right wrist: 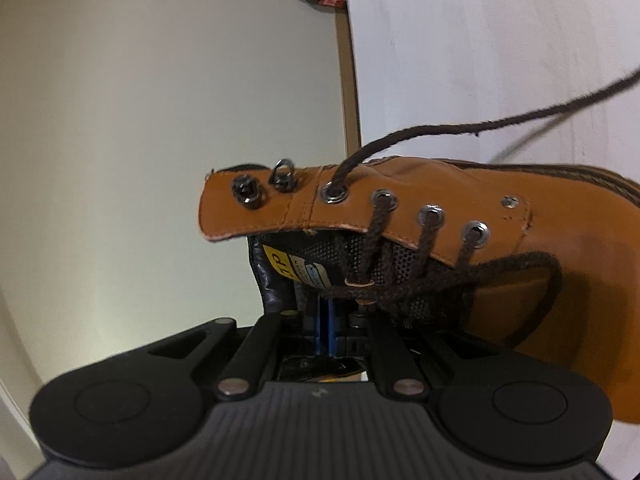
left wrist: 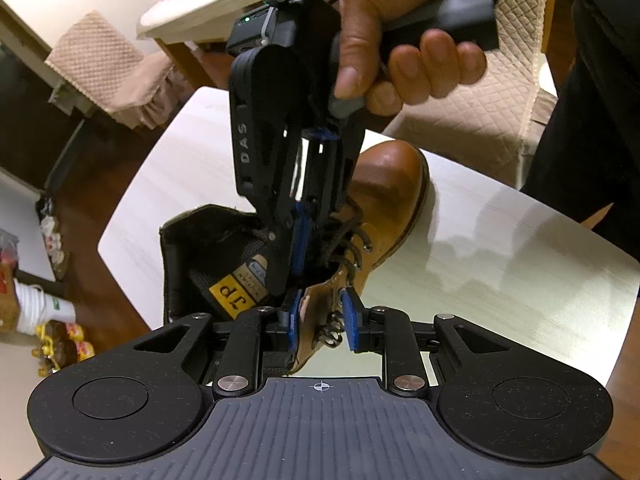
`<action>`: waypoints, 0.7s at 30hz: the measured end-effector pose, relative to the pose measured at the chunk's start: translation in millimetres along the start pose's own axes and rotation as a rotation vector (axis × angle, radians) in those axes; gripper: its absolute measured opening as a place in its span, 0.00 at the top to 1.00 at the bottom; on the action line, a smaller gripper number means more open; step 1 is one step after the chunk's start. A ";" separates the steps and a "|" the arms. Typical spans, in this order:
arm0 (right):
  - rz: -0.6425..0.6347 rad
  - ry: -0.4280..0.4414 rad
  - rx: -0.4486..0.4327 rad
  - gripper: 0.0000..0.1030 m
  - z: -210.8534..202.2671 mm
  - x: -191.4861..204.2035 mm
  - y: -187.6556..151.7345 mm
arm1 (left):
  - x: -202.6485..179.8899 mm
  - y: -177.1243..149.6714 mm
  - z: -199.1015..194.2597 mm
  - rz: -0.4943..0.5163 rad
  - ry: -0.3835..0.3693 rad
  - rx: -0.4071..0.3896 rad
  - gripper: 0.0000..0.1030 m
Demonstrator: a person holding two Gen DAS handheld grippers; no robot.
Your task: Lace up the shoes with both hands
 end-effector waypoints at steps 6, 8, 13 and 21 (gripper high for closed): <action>0.094 0.049 0.024 0.95 3.3 -13.3 5.3 | 0.1 0.1 1.3 -0.002 -0.002 -0.002 0.75; 0.070 0.018 0.025 0.95 5.5 -11.8 6.1 | -0.2 1.0 1.5 -0.003 -0.003 -0.001 0.75; 0.030 -0.055 0.034 0.95 12.0 -11.8 7.0 | -0.9 2.4 1.7 -0.008 0.000 0.001 0.75; -0.019 -0.072 0.024 0.95 20.5 -15.6 10.4 | -2.3 4.1 2.0 -0.017 0.007 0.003 0.75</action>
Point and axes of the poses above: each gripper's, at about its wrist camera, not at the fingertips, and z roughly the way its jaws point, x to its left, y to its top, the point moved 3 cm from there along z, roughly the way its jaws point, and after that the axes turned 15 degrees about x, right-handed, at the moved point
